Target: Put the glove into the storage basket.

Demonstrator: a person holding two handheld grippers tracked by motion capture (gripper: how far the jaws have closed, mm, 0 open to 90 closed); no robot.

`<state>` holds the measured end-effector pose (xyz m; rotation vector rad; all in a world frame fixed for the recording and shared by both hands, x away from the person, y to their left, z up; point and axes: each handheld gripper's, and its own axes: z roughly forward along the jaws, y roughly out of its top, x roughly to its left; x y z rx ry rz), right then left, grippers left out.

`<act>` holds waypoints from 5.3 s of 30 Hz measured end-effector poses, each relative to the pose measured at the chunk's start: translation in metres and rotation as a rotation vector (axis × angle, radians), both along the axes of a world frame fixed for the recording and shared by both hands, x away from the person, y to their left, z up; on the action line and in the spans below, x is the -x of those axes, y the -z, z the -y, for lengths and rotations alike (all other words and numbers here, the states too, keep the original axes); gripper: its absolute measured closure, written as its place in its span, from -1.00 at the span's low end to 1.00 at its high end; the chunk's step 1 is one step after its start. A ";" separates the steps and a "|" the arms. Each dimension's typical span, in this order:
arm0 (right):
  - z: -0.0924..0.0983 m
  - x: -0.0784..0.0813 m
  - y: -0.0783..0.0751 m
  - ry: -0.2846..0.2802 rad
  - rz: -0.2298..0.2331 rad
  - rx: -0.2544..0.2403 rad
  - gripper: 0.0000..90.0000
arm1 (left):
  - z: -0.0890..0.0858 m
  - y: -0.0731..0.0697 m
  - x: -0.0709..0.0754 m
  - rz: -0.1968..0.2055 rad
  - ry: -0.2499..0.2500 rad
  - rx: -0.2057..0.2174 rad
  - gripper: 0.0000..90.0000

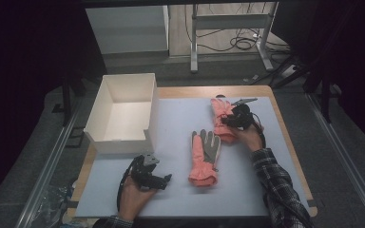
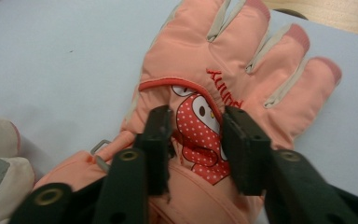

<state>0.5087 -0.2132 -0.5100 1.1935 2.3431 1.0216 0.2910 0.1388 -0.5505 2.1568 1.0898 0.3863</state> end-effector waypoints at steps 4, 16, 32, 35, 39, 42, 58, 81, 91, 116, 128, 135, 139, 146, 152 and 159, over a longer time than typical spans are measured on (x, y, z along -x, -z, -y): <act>0.000 0.001 0.000 0.020 -0.004 -0.003 0.72 | 0.000 0.000 0.000 0.000 0.000 0.000 -0.98; 0.011 0.007 -0.017 0.050 0.039 -0.021 0.90 | 0.000 0.000 0.000 -0.001 0.000 0.000 -0.98; 0.039 0.035 -0.057 0.067 0.028 -0.121 0.89 | 0.000 0.000 0.000 -0.001 0.000 0.000 -0.98; 0.036 0.047 -0.061 0.050 0.011 -0.144 0.88 | 0.000 0.000 0.000 -0.001 0.000 0.000 -0.98; 0.028 0.066 -0.064 0.016 -0.005 -0.159 0.88 | 0.000 0.000 0.000 -0.001 0.000 0.000 -0.98; 0.021 0.081 -0.066 -0.004 -0.022 -0.182 0.88 | 0.000 0.000 0.000 -0.001 0.000 0.000 -0.98; -0.035 0.148 -0.074 -0.086 -0.069 -0.218 0.87 | 0.000 0.000 0.000 0.002 -0.003 0.003 -0.98; -0.056 0.164 -0.044 -0.081 -0.003 -0.138 0.44 | 0.000 0.000 0.000 0.003 -0.005 0.006 -0.98; -0.037 0.163 -0.062 -0.094 0.042 -0.124 0.27 | 0.001 0.000 0.000 0.004 -0.007 0.008 -0.98; -0.001 0.213 0.004 -0.248 -0.051 -0.088 0.83 | 0.000 0.000 0.000 0.001 -0.002 -0.001 -0.98; -0.019 0.217 0.012 -0.288 -0.061 -0.104 0.82 | 0.000 0.000 0.000 0.001 -0.002 0.000 -0.98; -0.032 0.214 0.015 -0.304 -0.057 -0.108 0.78 | 0.000 0.000 0.000 0.001 -0.001 0.000 -0.98; -0.039 0.213 0.015 -0.317 -0.056 -0.116 0.77 | 0.000 0.000 0.000 0.001 -0.001 -0.001 -0.98; -0.054 0.212 0.016 -0.345 -0.053 -0.122 0.76 | 0.000 0.000 0.000 0.001 -0.001 -0.002 -0.98; -0.058 0.212 0.017 -0.359 -0.047 -0.125 0.70 | 0.000 0.000 0.000 -0.003 -0.002 -0.003 -0.99; -0.039 0.213 0.012 -0.316 -0.005 -0.085 0.54 | 0.001 -0.001 -0.001 -0.013 -0.002 -0.008 -0.99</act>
